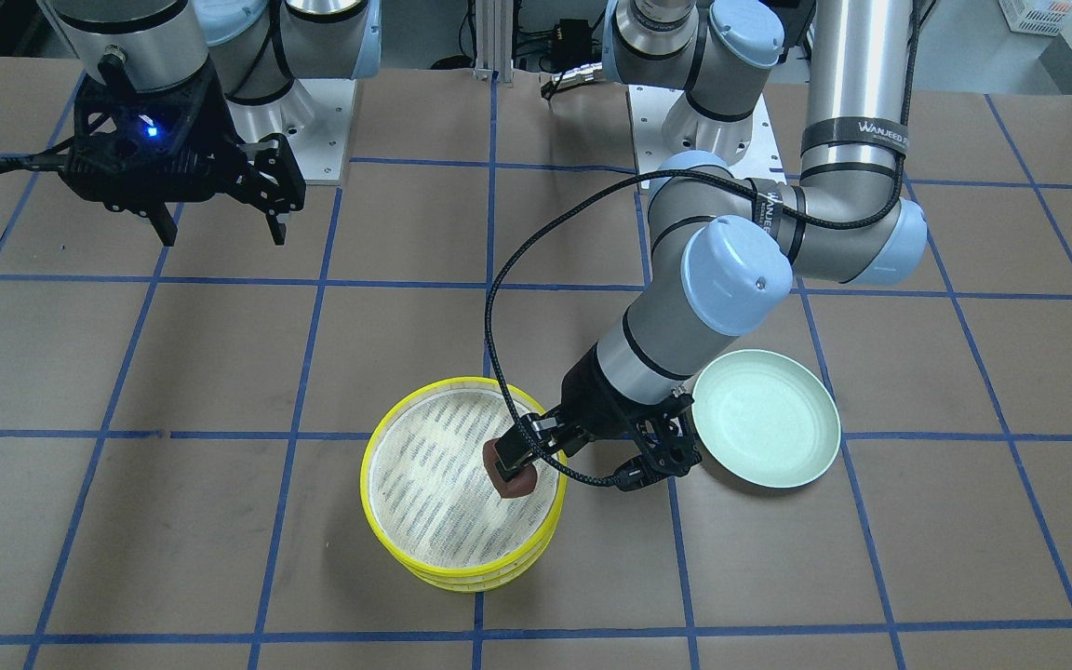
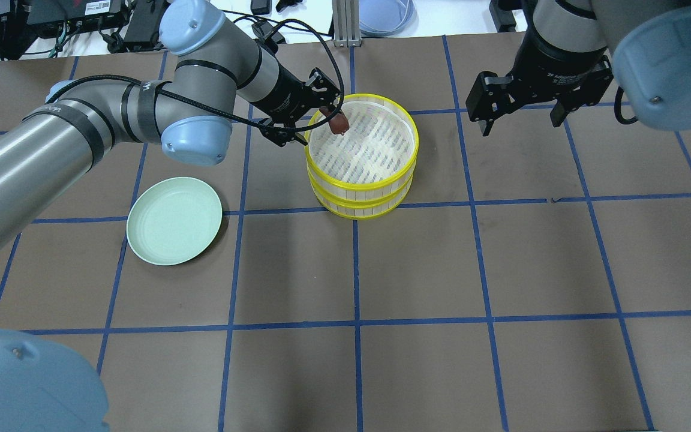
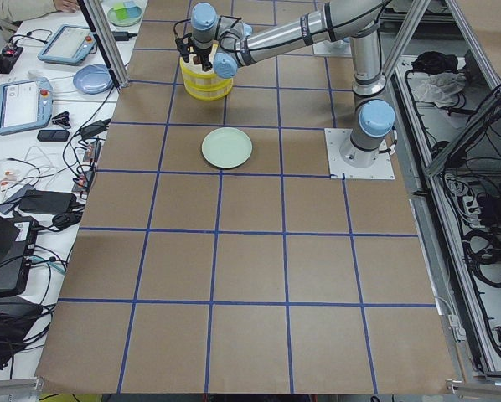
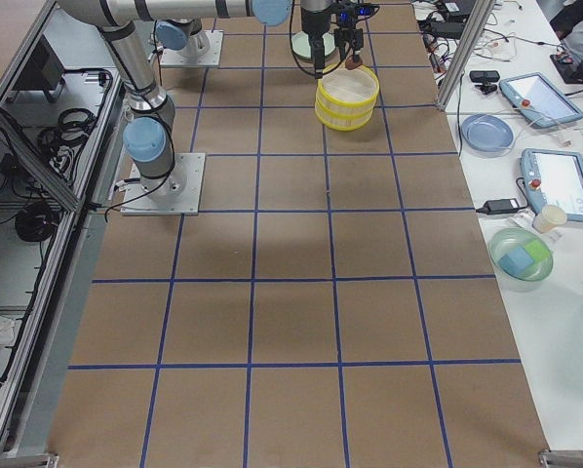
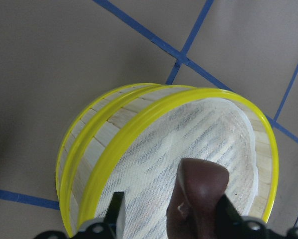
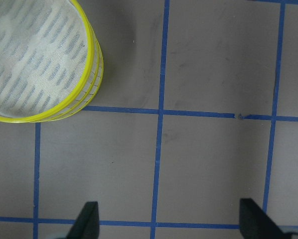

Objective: Stack buns with steamer

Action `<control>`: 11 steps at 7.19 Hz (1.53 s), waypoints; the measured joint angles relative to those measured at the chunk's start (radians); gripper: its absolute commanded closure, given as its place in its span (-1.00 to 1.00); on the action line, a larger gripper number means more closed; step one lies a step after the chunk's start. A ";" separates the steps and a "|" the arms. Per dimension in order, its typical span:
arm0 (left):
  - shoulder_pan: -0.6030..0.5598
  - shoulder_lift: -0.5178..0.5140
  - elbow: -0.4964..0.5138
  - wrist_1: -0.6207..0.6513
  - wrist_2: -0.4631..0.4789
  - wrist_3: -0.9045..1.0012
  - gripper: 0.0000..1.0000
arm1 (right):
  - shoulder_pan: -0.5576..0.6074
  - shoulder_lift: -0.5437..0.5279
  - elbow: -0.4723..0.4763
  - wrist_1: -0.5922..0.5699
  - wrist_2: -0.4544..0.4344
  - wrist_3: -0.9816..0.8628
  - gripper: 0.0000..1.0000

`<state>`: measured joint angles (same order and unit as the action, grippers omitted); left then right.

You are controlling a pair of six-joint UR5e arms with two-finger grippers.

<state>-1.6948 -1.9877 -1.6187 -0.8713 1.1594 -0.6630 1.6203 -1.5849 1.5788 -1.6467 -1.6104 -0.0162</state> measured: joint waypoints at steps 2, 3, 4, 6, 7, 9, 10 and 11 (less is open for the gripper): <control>0.001 0.000 0.004 -0.004 0.004 0.005 -1.00 | 0.001 -0.004 0.001 -0.001 0.002 0.026 -0.99; 0.001 0.002 0.006 -0.006 0.008 0.005 -1.00 | 0.001 -0.006 0.001 -0.001 0.001 0.033 -0.99; 0.004 0.012 0.013 -0.030 0.040 0.010 -1.00 | 0.001 -0.007 0.001 -0.001 0.000 0.036 -0.99; 0.019 0.047 0.074 -0.161 0.192 0.126 -1.00 | 0.001 -0.006 0.001 -0.002 -0.001 0.038 -0.99; 0.047 0.074 0.116 -0.242 0.248 0.218 -1.00 | 0.001 -0.006 0.001 -0.002 -0.001 0.038 -0.99; 0.134 0.154 0.153 -0.397 0.304 0.415 -1.00 | 0.001 -0.006 0.002 -0.002 -0.002 0.038 -0.99; 0.179 0.201 0.158 -0.477 0.372 0.537 -1.00 | 0.001 -0.006 0.002 -0.002 -0.001 0.038 -0.99; 0.214 0.249 0.159 -0.546 0.446 0.639 -1.00 | 0.001 -0.006 0.003 -0.002 0.000 0.038 -0.99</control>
<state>-1.4807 -1.7389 -1.4600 -1.4173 1.6050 -0.0239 1.6214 -1.5912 1.5815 -1.6484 -1.6105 0.0215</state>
